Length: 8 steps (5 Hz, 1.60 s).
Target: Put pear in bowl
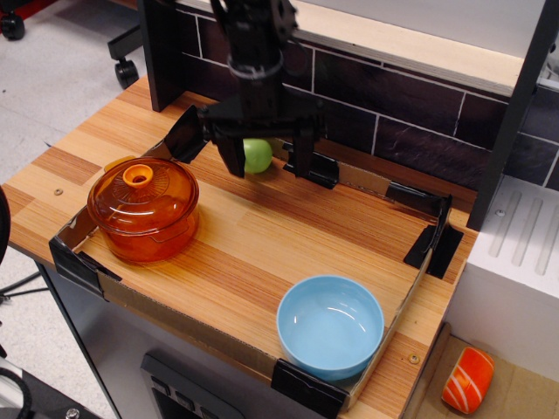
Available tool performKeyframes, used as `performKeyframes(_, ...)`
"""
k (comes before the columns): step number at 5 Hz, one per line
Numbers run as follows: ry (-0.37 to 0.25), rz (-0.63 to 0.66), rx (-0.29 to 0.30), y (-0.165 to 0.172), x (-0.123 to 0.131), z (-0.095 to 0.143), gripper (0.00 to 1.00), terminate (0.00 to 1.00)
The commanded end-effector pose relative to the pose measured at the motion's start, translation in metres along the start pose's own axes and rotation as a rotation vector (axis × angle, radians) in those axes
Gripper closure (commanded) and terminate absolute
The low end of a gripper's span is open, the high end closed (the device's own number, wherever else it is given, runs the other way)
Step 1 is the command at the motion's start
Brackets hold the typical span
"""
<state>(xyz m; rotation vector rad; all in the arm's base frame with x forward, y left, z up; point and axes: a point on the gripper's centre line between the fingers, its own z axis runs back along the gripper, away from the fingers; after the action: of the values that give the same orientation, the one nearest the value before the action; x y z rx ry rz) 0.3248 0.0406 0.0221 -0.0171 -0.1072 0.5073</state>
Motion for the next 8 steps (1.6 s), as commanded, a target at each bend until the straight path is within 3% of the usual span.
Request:
performKeyframes(1,-0.022,0.043,0.022,0.009,0.015,0.015,0.0,0.0)
performKeyframes(4,-0.001,0.119,0.027,0.028,0.033,0.022,0.0,0.0)
performKeyframes(6,-0.033,0.086,0.022,0.019,0.038,0.009,0.0,0.0)
performKeyframes(7,-0.033,0.059,0.02,0.022,0.033,0.005,1.0,0.0)
performKeyframes(8,-0.01,0.035,0.02,0.024,0.028,0.015,1.0,0.0)
